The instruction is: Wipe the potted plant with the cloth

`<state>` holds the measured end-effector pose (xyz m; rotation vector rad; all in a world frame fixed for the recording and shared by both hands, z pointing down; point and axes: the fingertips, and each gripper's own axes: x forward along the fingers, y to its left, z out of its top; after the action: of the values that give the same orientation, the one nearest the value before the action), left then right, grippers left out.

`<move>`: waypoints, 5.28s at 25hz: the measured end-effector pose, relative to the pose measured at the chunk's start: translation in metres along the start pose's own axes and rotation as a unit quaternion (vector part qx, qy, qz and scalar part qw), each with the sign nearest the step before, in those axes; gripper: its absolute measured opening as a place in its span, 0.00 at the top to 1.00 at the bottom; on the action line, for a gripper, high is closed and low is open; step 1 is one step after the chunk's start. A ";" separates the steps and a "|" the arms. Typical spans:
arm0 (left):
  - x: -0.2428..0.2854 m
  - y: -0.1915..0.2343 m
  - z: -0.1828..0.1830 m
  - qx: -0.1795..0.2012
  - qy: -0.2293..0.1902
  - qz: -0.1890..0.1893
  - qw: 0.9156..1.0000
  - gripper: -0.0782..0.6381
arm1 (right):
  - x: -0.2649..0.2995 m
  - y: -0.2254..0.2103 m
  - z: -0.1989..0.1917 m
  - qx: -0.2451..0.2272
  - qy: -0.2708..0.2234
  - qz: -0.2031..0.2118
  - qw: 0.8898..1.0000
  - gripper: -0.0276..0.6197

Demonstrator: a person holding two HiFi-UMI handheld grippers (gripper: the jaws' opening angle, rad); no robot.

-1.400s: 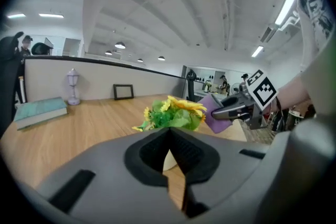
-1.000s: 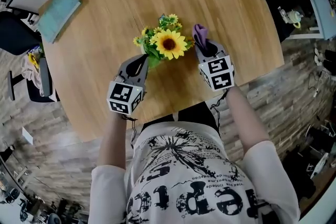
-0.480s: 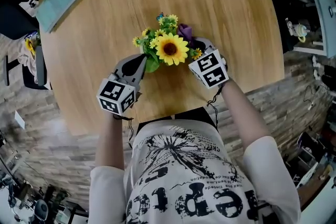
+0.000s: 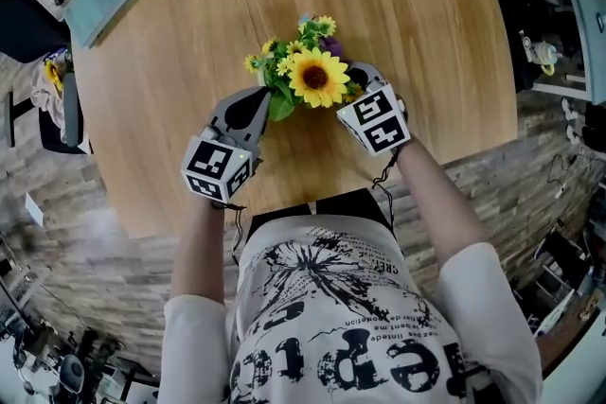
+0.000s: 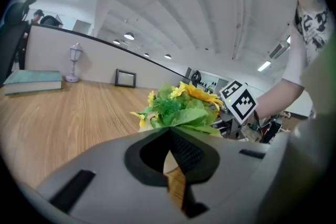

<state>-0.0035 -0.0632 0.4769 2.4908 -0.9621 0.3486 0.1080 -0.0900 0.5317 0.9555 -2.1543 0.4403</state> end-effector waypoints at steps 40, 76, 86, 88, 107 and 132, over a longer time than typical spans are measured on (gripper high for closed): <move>-0.002 0.000 0.000 -0.013 -0.027 -0.037 0.999 0.89 | -0.010 0.121 -0.014 0.080 -0.009 0.016 0.997 0.84; 0.001 0.001 -0.002 0.008 0.003 0.026 1.000 0.89 | -0.093 0.013 -0.050 0.143 0.059 -0.064 0.986 0.84; 0.003 0.002 -0.002 -0.023 0.037 0.064 0.997 0.89 | -0.078 -0.086 -0.014 0.070 0.060 -0.067 0.993 0.84; 0.003 0.001 -0.004 -0.018 0.044 0.083 0.995 0.89 | -0.068 -0.095 0.003 0.050 0.052 -0.043 0.996 0.84; 0.003 0.002 0.006 -0.082 0.020 0.186 0.979 0.89 | 0.052 -0.041 0.154 -0.212 0.013 0.196 0.957 0.84; 0.009 0.009 0.006 -0.110 -0.011 0.197 0.974 0.89 | 0.059 0.033 0.074 -0.371 0.137 0.409 0.822 0.85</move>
<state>-0.0027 -0.0773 0.4777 2.1015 -1.4251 0.3180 0.0202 -0.1385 0.5244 -0.4769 -2.0819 0.0740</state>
